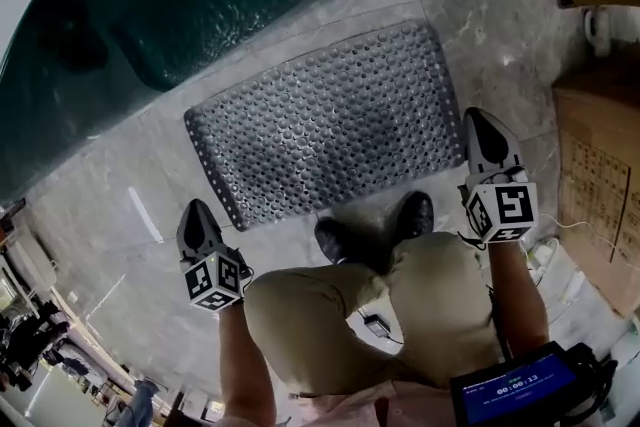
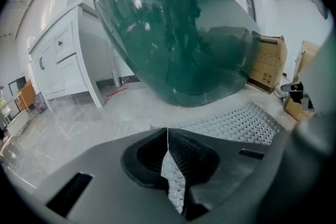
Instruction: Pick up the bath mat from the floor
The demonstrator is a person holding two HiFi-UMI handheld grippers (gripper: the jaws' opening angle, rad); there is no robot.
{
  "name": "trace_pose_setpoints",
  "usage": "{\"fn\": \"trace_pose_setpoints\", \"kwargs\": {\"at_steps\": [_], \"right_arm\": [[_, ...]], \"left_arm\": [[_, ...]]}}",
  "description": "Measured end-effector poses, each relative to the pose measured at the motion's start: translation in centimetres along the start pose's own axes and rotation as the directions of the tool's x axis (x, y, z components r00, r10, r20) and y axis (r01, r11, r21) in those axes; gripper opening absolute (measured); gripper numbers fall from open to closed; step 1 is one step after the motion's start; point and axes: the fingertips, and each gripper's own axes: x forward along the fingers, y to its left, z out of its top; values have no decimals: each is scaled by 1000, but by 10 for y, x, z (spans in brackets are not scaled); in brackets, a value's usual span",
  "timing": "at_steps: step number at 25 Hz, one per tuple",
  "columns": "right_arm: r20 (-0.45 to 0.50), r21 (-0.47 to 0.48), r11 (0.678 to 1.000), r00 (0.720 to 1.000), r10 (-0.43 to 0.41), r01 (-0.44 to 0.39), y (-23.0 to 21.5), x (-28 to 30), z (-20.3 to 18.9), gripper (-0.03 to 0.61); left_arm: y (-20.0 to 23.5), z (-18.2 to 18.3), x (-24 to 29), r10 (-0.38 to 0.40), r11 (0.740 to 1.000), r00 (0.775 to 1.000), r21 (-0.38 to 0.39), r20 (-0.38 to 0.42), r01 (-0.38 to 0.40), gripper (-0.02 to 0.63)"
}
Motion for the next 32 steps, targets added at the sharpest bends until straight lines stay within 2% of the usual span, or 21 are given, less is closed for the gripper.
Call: {"fn": "trace_pose_setpoints", "kwargs": {"at_steps": [4,9,14,19,20,21,22,23,32], "right_arm": [[-10,-11,1000,1000,-16,16,-12,6,-5,18],[12,-27,1000,1000,1,-1,1,36,-1,18],[50,-64,998,998,26,-22,7,52,14,18],[30,-57,998,999,40,-38,1,59,12,20],[26,-59,997,999,43,-41,2,61,12,20],[25,-63,997,999,46,-44,4,63,13,20],[25,-69,997,999,48,-46,5,66,14,20],[24,-74,996,998,49,-47,5,68,13,20],[30,-112,993,999,33,-29,0,71,12,20]], "left_arm": [[-10,-12,25,-23,1000,1000,8,-19,23,26],[10,-25,41,-2,1000,999,14,-32,2,26],[19,-32,47,6,1000,1000,-19,-7,-6,26],[16,-42,53,3,1000,1000,-13,-10,-3,31],[18,-42,55,5,1000,1000,-11,-9,-5,54],[19,-42,58,8,1000,1000,-15,-9,-8,120],[19,-43,62,8,1000,1000,-23,-8,-8,158],[19,-46,66,5,999,1000,-34,-10,-6,173],[31,-85,100,-8,997,998,-78,-60,3,204]]}}
